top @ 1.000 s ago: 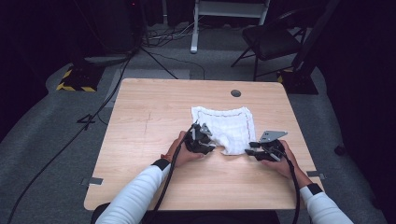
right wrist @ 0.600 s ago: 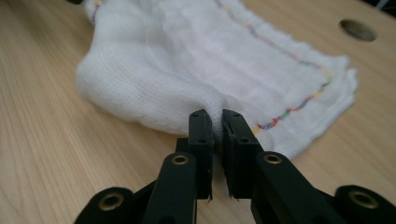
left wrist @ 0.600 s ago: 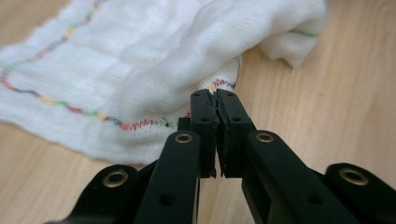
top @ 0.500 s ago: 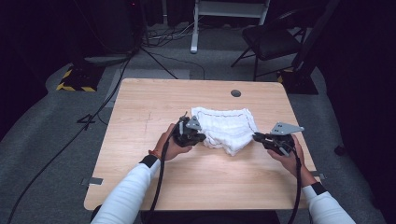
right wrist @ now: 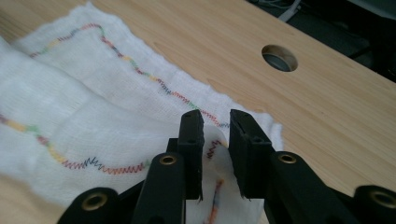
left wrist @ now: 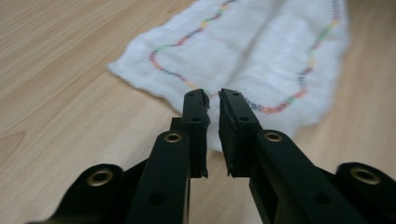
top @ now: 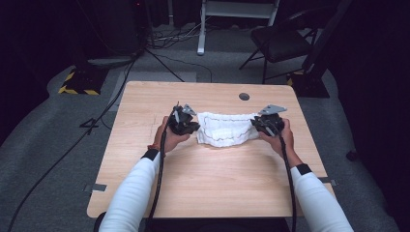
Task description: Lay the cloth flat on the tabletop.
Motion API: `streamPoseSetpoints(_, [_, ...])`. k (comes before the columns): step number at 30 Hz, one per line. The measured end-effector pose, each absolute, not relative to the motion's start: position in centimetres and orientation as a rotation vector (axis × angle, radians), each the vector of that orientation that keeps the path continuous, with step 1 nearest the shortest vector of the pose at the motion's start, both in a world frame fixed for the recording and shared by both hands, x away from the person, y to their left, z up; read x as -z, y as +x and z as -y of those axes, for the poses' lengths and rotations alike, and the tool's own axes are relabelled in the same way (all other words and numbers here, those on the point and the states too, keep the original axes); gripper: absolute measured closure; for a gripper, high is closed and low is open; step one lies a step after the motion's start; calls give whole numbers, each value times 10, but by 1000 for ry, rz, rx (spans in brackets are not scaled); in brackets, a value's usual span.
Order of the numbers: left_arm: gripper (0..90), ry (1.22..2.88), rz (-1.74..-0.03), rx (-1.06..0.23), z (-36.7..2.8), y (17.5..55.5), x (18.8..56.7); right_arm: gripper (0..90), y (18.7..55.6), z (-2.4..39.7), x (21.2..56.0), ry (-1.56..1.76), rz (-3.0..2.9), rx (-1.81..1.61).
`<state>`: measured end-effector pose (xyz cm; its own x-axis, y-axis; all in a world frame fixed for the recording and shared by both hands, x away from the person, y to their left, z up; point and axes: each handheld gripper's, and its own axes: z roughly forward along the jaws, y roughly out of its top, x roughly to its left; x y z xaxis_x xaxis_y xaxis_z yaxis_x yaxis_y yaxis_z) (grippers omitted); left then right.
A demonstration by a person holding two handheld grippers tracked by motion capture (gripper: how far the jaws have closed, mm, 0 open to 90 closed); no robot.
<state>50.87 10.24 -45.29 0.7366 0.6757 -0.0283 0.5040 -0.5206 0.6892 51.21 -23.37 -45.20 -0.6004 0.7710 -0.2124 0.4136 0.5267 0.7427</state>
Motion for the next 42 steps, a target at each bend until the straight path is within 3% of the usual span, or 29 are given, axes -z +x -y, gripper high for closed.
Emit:
streamPoseSetpoints(2, [697,2213,-922,-302,-100,514,457,675,519,226,460,948,-2248,-828])
streamPoseSetpoints(7, [454,2264,-810,-328,-86,496,455,597,517,235,459,998,-2252,-912])
streamPoseSetpoints(12, [349,2250,-743,-290,-84,472,450,619,507,262,453,985,-2296,-987])
streamPoseSetpoints(15, [349,2274,-698,-245,-78,460,452,660,501,274,456,963,-2324,-966])
streamPoseSetpoints(18, [356,2330,-667,-236,-71,454,461,662,502,280,464,972,-2367,-974])
streamPoseSetpoints(24, [404,2406,-696,-230,-64,464,480,552,506,266,474,908,-2465,-929])
streamPoseSetpoints(28, [509,2379,-729,-265,-65,474,479,489,515,259,478,938,-2452,-918])
streamPoseSetpoints(32, [672,2353,-734,-311,-70,480,474,499,522,248,478,939,-2450,-921])
streamPoseSetpoints(38, [834,2330,-752,-351,-80,489,474,605,528,236,476,923,-2426,-915])
streamPoseSetpoints(42, [868,2313,-743,-375,-85,491,471,784,529,229,472,899,-2410,-920])
